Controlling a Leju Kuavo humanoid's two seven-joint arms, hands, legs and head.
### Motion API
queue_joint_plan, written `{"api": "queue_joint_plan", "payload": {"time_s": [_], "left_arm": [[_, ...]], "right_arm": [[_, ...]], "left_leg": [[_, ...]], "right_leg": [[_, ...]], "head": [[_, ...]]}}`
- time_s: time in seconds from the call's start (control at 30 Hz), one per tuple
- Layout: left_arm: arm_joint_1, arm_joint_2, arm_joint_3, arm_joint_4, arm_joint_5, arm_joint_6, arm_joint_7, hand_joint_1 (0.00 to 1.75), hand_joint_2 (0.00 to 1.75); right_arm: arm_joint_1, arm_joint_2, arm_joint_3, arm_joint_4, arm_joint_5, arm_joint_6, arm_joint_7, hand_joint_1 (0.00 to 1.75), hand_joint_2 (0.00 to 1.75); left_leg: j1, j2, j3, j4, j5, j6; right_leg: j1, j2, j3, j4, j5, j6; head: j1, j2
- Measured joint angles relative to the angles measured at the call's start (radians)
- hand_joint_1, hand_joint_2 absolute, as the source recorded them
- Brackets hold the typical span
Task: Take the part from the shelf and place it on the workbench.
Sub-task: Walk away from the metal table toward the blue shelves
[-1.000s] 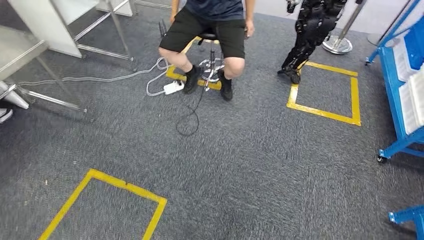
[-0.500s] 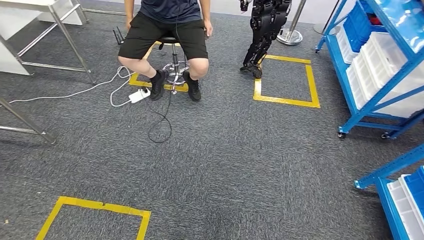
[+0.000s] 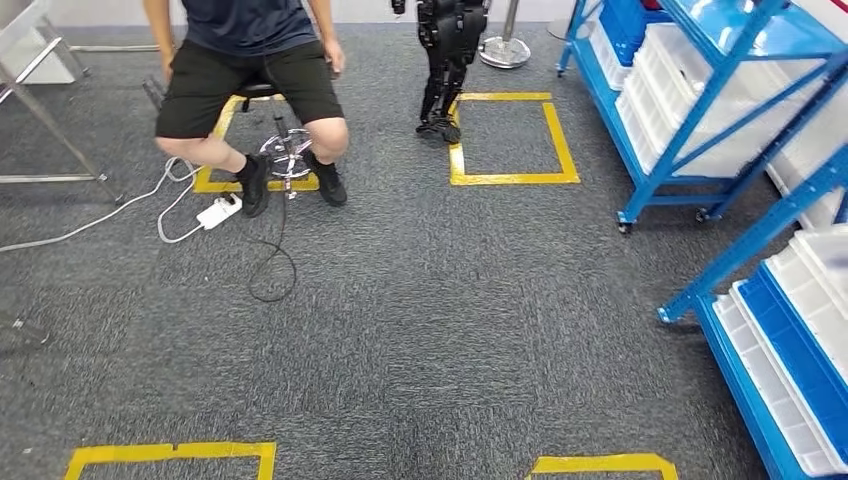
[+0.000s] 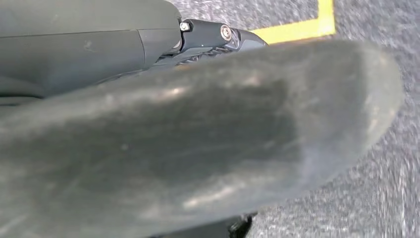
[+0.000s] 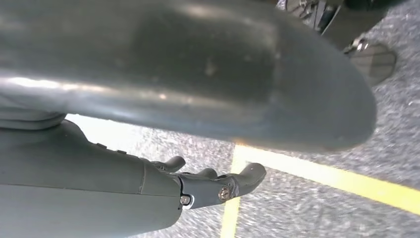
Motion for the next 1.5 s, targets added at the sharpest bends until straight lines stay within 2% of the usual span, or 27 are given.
{"api": "queue_joint_plan", "payload": {"time_s": [0.07,0.13,0.17,0.23,0.3,0.37,0.43,0.5,0.57,0.63,0.67,0.7,0.77,0.83,0.87,0.93,0.97,1.03,1.1,1.17,1.2,1.23,1.27,1.33,1.4,1.47,1.5], "left_arm": [[0.003,0.000,0.000,0.000,0.000,0.000,0.000,0.00,0.00],[0.006,0.000,0.000,0.000,0.000,0.001,-0.001,0.00,0.00],[0.006,0.000,0.000,0.000,0.000,0.001,-0.001,0.00,0.00],[0.006,0.000,0.000,0.000,0.000,0.001,-0.001,0.00,0.00],[0.006,-0.001,0.000,0.001,0.000,0.002,0.000,0.00,0.00],[0.005,-0.001,0.000,0.001,0.000,0.002,0.000,0.00,0.00],[0.003,-0.001,0.000,0.001,0.001,0.002,-0.001,0.00,0.00],[0.002,0.000,0.000,0.001,0.001,0.003,-0.001,0.00,0.00],[0.003,0.000,0.001,0.001,0.001,0.003,-0.001,0.00,0.00],[0.005,0.000,0.001,0.001,0.001,0.003,-0.001,0.00,0.00],[0.005,0.000,0.001,0.001,0.001,0.003,-0.001,0.00,0.00],[0.004,0.000,0.001,0.001,0.001,0.003,-0.001,0.00,0.00],[0.003,0.000,0.001,0.001,0.001,0.005,-0.001,0.00,0.00],[0.004,0.000,0.001,0.001,0.001,0.007,0.000,0.00,0.00],[0.004,0.000,0.001,0.000,0.001,0.008,0.000,0.00,0.00],[0.002,0.000,0.001,0.000,0.001,0.009,0.000,0.00,0.00],[0.000,0.000,0.001,0.001,0.001,0.009,-0.002,0.00,0.00],[-0.001,0.000,0.001,0.001,0.000,0.009,-0.005,0.00,0.00],[0.001,0.000,0.001,0.001,-0.001,0.009,-0.006,0.00,0.00],[0.004,0.000,0.001,0.001,-0.001,0.008,-0.006,0.00,0.00],[0.004,0.000,0.001,0.001,-0.001,0.008,-0.005,0.00,0.00],[0.004,0.000,0.001,0.001,-0.001,0.008,-0.004,0.00,0.00],[0.005,0.000,0.001,0.001,-0.002,0.008,-0.004,0.00,0.00],[0.004,0.000,0.001,0.001,-0.002,0.008,-0.002,0.00,0.00],[0.003,0.000,0.002,0.001,-0.002,0.009,-0.001,0.00,0.00],[0.002,0.000,0.002,0.001,-0.001,0.009,0.000,0.00,0.00],[0.002,0.000,0.002,0.001,-0.001,0.009,-0.001,0.00,0.00]], "right_arm": [[-0.001,0.000,0.000,0.000,0.001,0.000,0.000,0.00,0.00],[-0.003,0.000,0.000,0.000,0.002,0.000,0.000,0.00,0.00],[-0.002,0.000,0.000,0.000,0.002,0.000,0.000,0.00,0.00],[-0.002,0.000,0.000,0.000,0.002,0.000,0.000,0.00,0.00],[-0.002,0.000,0.000,0.000,0.002,0.000,0.000,0.00,0.00],[-0.002,0.000,0.000,0.000,0.002,0.000,0.000,0.00,0.00],[0.002,0.000,0.000,0.000,0.002,0.000,0.000,0.00,0.00],[0.005,0.000,0.000,0.000,0.002,0.000,0.000,0.00,0.00],[0.001,0.001,0.000,0.000,0.002,0.000,0.000,0.00,0.00],[-0.002,0.002,0.000,0.000,0.003,0.001,0.000,0.00,0.00],[-0.002,0.002,0.000,0.000,0.003,0.001,0.000,0.00,0.00],[0.000,0.002,0.000,0.000,0.004,0.001,0.000,0.00,0.00],[0.000,0.002,0.000,0.000,0.007,0.001,0.000,0.00,0.00],[-0.004,0.002,0.000,0.000,0.010,0.002,0.000,0.00,0.00],[-0.006,0.002,0.000,0.000,0.010,0.002,0.000,0.00,0.00],[-0.007,0.002,0.000,0.000,0.012,0.002,0.000,0.00,0.00],[-0.006,0.002,0.000,0.000,0.013,0.002,0.000,0.00,0.00],[-0.005,0.002,0.000,0.000,0.015,0.002,0.000,0.00,0.00],[-0.006,0.002,-0.001,0.000,0.018,0.002,0.001,0.00,0.00],[-0.006,0.002,-0.001,0.000,0.021,0.002,0.003,0.00,0.00],[-0.005,0.002,-0.001,0.000,0.021,0.002,0.003,0.00,0.00],[-0.005,0.002,-0.001,0.000,0.022,0.002,0.003,0.00,0.00],[-0.004,0.002,-0.001,0.000,0.023,0.002,0.003,0.00,0.00],[-0.004,0.002,-0.001,0.000,0.025,0.002,0.003,0.00,0.00],[-0.004,0.002,-0.001,0.000,0.027,0.002,0.003,0.00,0.00],[-0.001,0.002,-0.001,0.000,0.028,0.002,0.003,0.00,0.00],[0.001,0.002,-0.001,0.000,0.028,0.002,0.003,0.00,0.00]], "left_leg": [[0.003,-0.060,-0.052,0.116,-0.066,-0.003],[0.003,-0.076,-0.113,0.230,-0.107,-0.006],[0.004,-0.077,-0.125,0.243,-0.098,-0.007],[0.010,-0.086,-0.094,0.156,-0.026,-0.009],[0.019,-0.128,-0.039,0.028,0.037,-0.011],[0.018,-0.151,-0.020,-0.022,0.050,-0.007],[0.012,-0.130,-0.021,-0.026,0.053,0.007],[0.011,-0.107,-0.020,-0.033,0.058,0.023],[0.008,-0.081,-0.019,-0.036,0.059,0.034],[0.003,-0.050,-0.020,-0.036,0.057,0.039],[0.002,-0.035,-0.020,-0.036,0.056,0.040],[0.002,-0.022,-0.020,-0.036,0.055,0.039],[0.001,0.001,-0.017,-0.036,0.052,0.035],[-0.005,0.022,-0.010,-0.036,0.045,0.024],[-0.007,0.032,-0.004,-0.037,0.041,0.017],[-0.006,0.055,0.009,-0.041,0.035,0.003],[-0.002,0.051,0.014,-0.039,0.030,-0.004],[0.003,-0.002,0.003,0.007,-0.007,-0.012],[0.005,-0.062,-0.055,0.130,-0.074,-0.014],[0.005,-0.076,-0.114,0.235,-0.109,-0.014],[0.006,-0.077,-0.124,0.241,-0.095,-0.014],[0.008,-0.079,-0.113,0.206,-0.062,-0.014],[0.011,-0.089,-0.088,0.141,-0.017,-0.014],[0.017,-0.134,-0.037,0.017,0.043,-0.013],[0.015,-0.155,-0.022,-0.025,0.052,-0.006],[0.010,-0.132,-0.023,-0.030,0.057,0.008],[0.010,-0.122,-0.021,-0.035,0.060,0.017]], "right_leg": [[-0.003,0.023,0.007,-0.002,0.002,-0.009],[0.000,0.052,0.009,-0.002,0.001,-0.012],[0.001,0.067,0.011,-0.002,0.000,-0.012],[0.000,0.101,0.016,0.001,-0.001,-0.010],[0.001,0.129,0.014,0.008,-0.005,-0.003],[0.001,0.149,0.003,0.013,-0.007,0.009],[-0.003,0.162,-0.009,0.012,-0.005,0.021],[-0.002,0.121,-0.032,0.042,-0.019,0.024],[0.000,0.056,-0.088,0.149,-0.069,0.018],[-0.002,0.034,-0.158,0.280,-0.117,0.016],[-0.003,0.032,-0.174,0.309,-0.122,0.020],[-0.004,0.029,-0.168,0.296,-0.113,0.028],[-0.004,-0.002,-0.096,0.164,-0.065,0.042],[0.001,-0.055,-0.029,0.045,-0.027,0.042],[0.004,-0.070,-0.018,0.022,-0.019,0.036],[0.009,-0.051,-0.019,0.018,-0.012,0.020],[0.006,-0.037,-0.015,0.014,-0.008,0.012],[-0.003,-0.010,-0.002,0.007,-0.001,-0.002],[-0.004,0.016,0.003,0.006,0.000,-0.011],[0.000,0.048,0.004,0.007,-0.001,-0.015],[0.001,0.066,0.006,0.007,-0.001,-0.015],[0.001,0.082,0.009,0.008,-0.002,-0.015],[0.000,0.099,0.011,0.009,-0.003,-0.013],[0.002,0.125,0.010,0.015,-0.007,-0.006],[0.002,0.144,0.000,0.016,-0.008,0.006],[-0.003,0.159,-0.011,0.012,-0.005,0.019],[-0.002,0.149,-0.019,0.020,-0.009,0.023]], "head": [[-0.004,0.000],[-0.006,0.000],[-0.006,0.000],[-0.006,0.000],[-0.006,0.000],[-0.005,0.000],[-0.005,0.000],[-0.003,0.000],[0.000,0.000],[0.001,0.000],[0.001,0.000],[0.001,0.000],[0.002,0.000],[0.001,0.000],[0.001,0.000],[0.000,0.000],[-0.001,0.000],[-0.005,0.000],[-0.010,0.000],[-0.010,0.000],[-0.010,0.000],[-0.010,0.000],[-0.010,0.000],[-0.010,0.000],[-0.009,0.000],[-0.009,0.000],[-0.009,0.000]]}}
